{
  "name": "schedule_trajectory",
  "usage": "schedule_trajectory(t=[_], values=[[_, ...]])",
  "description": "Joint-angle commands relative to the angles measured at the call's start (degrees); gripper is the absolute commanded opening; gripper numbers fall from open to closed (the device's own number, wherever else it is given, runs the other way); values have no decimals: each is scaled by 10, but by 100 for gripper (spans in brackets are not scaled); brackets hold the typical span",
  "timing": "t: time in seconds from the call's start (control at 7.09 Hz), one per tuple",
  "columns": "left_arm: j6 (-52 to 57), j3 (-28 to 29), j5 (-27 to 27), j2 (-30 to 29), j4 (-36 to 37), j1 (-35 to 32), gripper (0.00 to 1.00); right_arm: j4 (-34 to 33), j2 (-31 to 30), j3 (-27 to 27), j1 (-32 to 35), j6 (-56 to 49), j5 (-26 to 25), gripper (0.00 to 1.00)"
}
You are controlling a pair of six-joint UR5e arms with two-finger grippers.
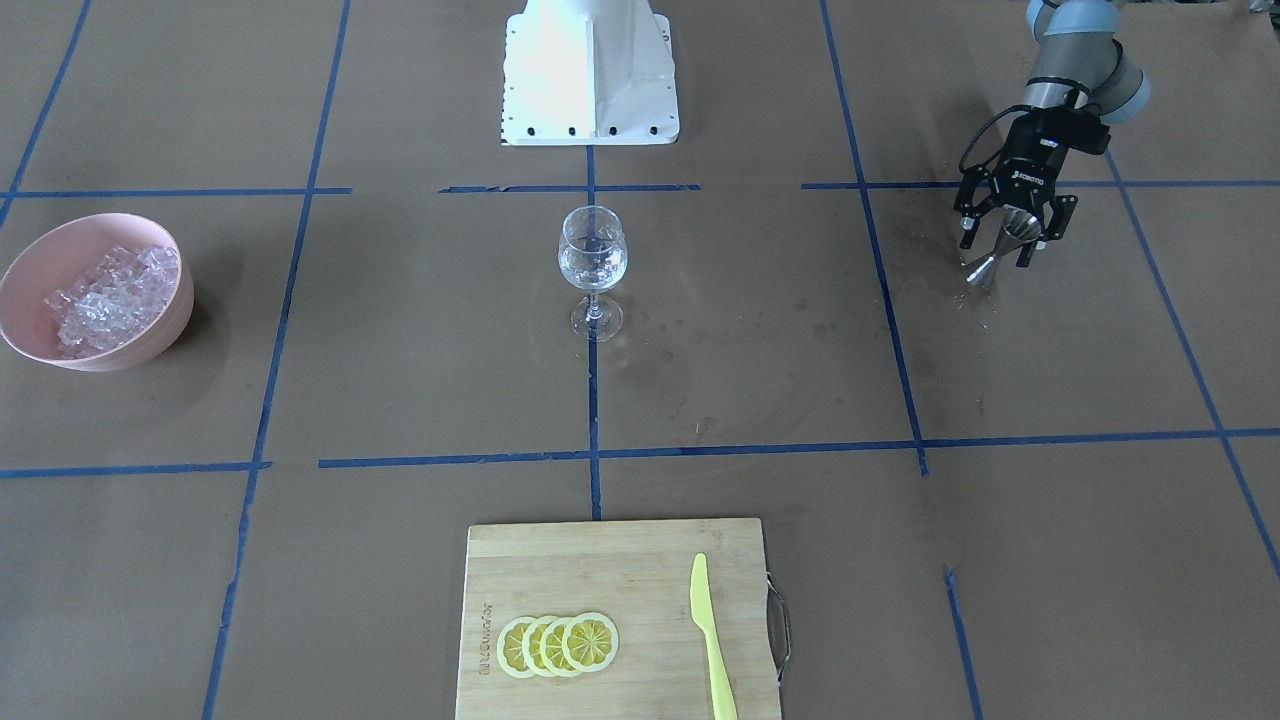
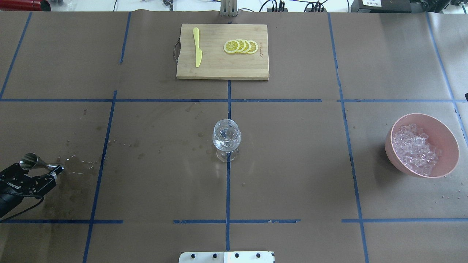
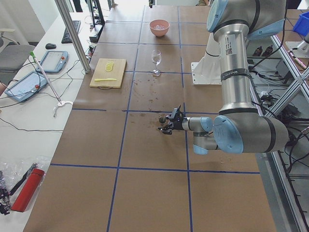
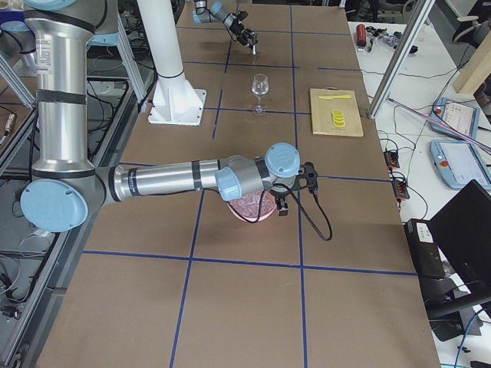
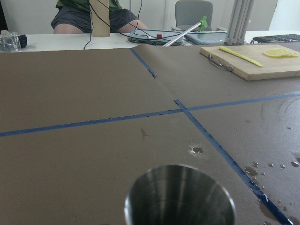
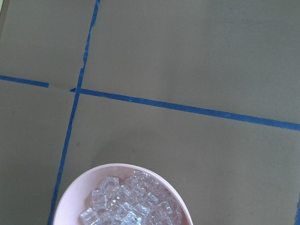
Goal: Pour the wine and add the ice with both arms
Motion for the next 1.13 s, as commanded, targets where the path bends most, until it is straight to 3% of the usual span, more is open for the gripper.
schedule_trajectory(t=[0.0, 0.42, 0.7, 0.85, 0.99], values=[[2, -49, -86, 41, 35, -4, 83, 0, 0, 0, 0, -1, 0, 100], [2, -61, -117, 83, 53, -5, 84, 0, -1, 1, 0, 0, 1, 100], [3, -103, -213, 137, 80, -18, 82, 0, -1, 3, 0, 1, 0, 100], [6, -119, -278, 172, 81, -68, 82, 0, -1, 17, 0, 26, -3, 100], [79, -117, -315, 187, 82, -131, 82, 0, -1, 35, -4, 75, -3, 100]])
